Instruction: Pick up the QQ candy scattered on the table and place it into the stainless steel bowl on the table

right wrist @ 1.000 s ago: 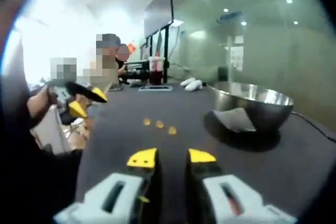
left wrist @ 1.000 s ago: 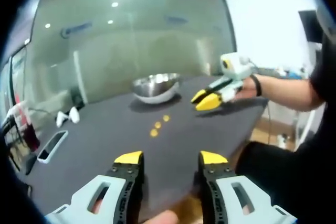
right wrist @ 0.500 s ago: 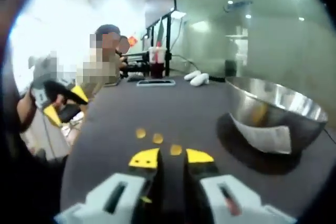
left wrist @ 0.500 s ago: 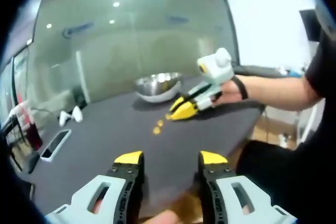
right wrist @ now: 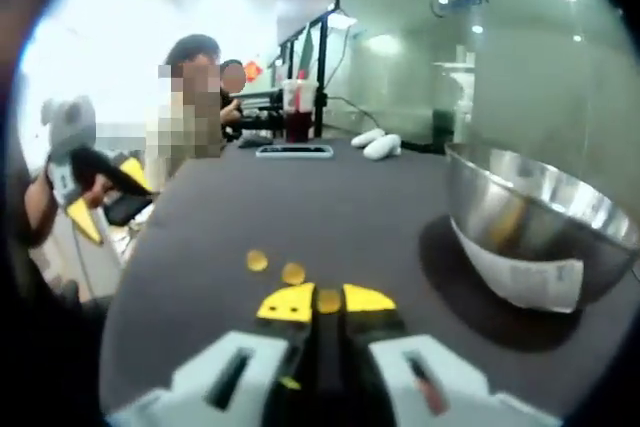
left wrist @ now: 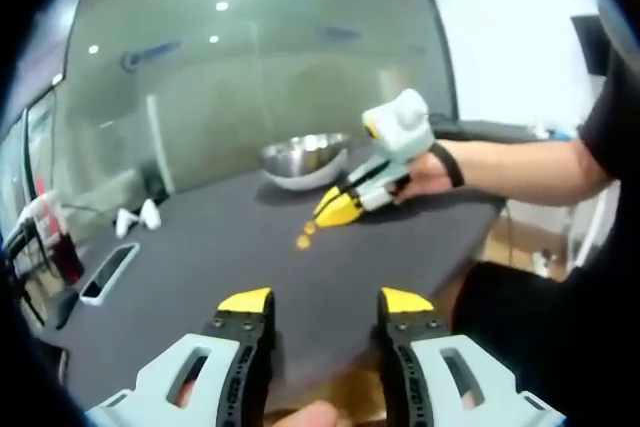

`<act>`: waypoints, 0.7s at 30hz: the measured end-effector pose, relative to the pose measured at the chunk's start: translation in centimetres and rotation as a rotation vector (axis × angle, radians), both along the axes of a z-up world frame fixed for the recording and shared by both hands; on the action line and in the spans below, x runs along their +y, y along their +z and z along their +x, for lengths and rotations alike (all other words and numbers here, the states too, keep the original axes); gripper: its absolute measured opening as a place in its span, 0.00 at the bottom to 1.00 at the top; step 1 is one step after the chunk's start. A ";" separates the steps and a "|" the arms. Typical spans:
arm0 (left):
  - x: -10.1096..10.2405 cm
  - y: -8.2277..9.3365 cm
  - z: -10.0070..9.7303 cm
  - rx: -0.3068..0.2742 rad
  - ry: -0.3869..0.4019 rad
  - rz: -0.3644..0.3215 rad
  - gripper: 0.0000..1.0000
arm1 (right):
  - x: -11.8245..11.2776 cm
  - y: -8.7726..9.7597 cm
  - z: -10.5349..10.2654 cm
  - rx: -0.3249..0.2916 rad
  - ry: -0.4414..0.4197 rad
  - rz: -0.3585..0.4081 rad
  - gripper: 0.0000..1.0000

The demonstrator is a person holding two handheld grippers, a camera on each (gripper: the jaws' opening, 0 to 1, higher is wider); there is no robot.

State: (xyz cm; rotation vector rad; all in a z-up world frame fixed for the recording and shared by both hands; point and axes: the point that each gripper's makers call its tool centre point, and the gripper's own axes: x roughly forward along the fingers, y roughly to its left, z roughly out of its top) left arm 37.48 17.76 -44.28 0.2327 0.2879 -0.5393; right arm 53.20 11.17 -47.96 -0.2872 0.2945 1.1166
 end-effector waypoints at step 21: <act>-0.6 -0.2 0.4 0.005 -0.008 -0.004 0.42 | -6.6 10.7 3.1 -0.225 -0.359 0.240 0.09</act>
